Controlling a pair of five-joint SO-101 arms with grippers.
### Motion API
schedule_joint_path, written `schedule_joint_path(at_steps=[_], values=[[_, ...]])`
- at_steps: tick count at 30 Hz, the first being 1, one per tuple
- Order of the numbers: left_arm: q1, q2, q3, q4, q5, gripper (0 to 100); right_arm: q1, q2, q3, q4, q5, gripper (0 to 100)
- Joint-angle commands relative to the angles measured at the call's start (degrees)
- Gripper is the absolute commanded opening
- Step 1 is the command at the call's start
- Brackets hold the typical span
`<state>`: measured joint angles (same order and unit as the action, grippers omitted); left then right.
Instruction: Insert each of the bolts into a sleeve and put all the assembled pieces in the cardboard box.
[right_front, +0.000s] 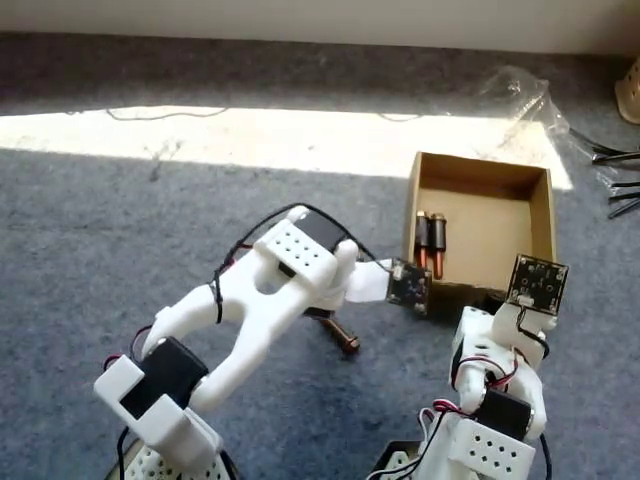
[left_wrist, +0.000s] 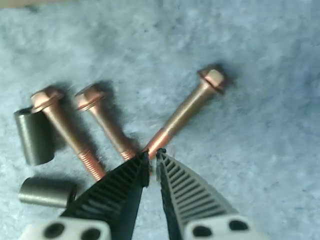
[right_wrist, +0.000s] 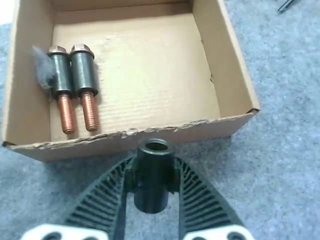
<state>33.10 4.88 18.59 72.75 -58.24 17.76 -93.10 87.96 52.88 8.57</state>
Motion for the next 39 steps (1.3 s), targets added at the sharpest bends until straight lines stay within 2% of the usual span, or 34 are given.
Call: schedule_joint_path(at_steps=[1,6,10,15,21,24,39], values=[[3.8,-0.7,-2.3,3.6,-0.5,5,0.6,-0.5,-0.9,-2.0,-0.3,0.4],[5.0,-0.7,-2.2,4.0,-0.6,5,0.6,-0.5,-0.9,-2.0,-0.2,0.4],[5.0,-0.3,-2.2,3.7,-0.6,14,0.6,-0.5,-0.9,-2.0,-0.2,0.4],[4.6,-0.3,-2.2,2.9,-0.6,14,0.6,-0.5,-0.9,-2.0,-0.2,0.4],[5.5,-0.2,0.0,-3.7,-0.7,15,0.6,-0.5,-0.9,-2.0,-0.2,0.4],[6.1,-0.2,1.6,-6.0,-3.9,15,0.6,-0.5,-0.9,-2.0,-0.2,0.4],[7.3,-0.1,2.6,-6.5,-5.5,15,0.6,-0.5,-0.9,-2.1,-0.1,0.4]])
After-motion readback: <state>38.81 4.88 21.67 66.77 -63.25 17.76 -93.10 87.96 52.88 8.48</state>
